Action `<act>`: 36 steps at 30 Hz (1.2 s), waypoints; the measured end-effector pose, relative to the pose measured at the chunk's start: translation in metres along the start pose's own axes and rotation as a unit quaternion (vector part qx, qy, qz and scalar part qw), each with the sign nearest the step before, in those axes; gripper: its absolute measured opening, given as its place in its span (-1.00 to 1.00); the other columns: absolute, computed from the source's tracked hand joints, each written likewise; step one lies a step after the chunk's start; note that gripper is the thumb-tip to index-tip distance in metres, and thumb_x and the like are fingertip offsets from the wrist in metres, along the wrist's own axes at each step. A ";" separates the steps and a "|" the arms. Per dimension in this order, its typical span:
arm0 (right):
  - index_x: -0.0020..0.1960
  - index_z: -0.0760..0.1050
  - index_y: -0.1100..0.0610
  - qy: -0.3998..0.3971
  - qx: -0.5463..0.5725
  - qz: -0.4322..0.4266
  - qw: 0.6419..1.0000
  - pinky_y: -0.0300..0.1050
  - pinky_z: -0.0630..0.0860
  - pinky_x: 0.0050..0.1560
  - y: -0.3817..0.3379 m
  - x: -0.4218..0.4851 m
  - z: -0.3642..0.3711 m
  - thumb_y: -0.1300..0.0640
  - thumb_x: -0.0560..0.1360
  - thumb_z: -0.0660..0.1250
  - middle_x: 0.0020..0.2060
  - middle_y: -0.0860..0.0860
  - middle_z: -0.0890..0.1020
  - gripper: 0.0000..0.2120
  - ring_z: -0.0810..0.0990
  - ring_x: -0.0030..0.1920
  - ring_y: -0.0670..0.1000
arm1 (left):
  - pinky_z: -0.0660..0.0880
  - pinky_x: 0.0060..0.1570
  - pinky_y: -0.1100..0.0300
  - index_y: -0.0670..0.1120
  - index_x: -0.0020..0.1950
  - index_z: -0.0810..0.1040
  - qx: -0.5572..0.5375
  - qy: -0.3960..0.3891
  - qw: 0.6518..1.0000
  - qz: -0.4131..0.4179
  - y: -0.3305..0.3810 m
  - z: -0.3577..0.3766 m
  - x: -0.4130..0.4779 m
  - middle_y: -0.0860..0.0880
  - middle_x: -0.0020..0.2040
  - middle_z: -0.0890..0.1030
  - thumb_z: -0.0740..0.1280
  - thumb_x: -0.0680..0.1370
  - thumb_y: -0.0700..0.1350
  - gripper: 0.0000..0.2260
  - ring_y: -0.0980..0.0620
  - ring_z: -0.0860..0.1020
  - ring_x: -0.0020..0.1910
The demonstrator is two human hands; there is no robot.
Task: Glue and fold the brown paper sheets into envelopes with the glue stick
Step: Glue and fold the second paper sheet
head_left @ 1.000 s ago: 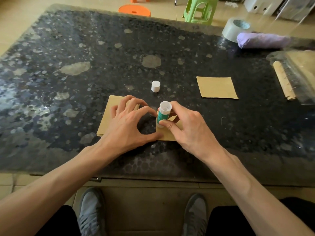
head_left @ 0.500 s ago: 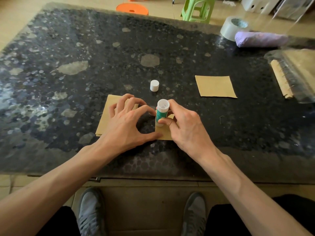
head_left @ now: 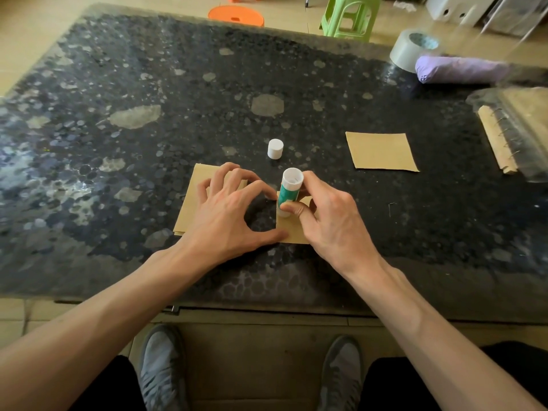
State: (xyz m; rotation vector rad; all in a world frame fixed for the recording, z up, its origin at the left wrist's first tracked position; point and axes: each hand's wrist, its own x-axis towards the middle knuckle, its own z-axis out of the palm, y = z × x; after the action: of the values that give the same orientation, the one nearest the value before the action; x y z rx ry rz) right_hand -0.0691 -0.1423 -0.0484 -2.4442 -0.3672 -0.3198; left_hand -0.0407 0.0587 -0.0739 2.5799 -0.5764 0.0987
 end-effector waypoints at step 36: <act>0.21 0.50 0.14 0.018 -0.021 0.021 0.999 -0.10 0.60 0.03 0.000 0.013 0.005 0.06 0.60 0.44 0.00 -0.02 0.69 -0.74 0.65 -0.01 -0.03 | 0.12 0.36 -0.01 0.19 0.26 0.46 -0.009 -0.008 1.000 -0.011 0.001 0.000 0.002 0.12 0.34 0.40 0.24 0.29 0.54 -0.34 0.00 0.15 0.54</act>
State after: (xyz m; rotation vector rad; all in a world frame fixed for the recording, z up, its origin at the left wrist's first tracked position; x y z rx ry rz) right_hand -0.0567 -0.1366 -0.0480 -2.4795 -0.2963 -0.3558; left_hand -0.0393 0.0572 -0.0731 2.5712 -0.5521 0.0655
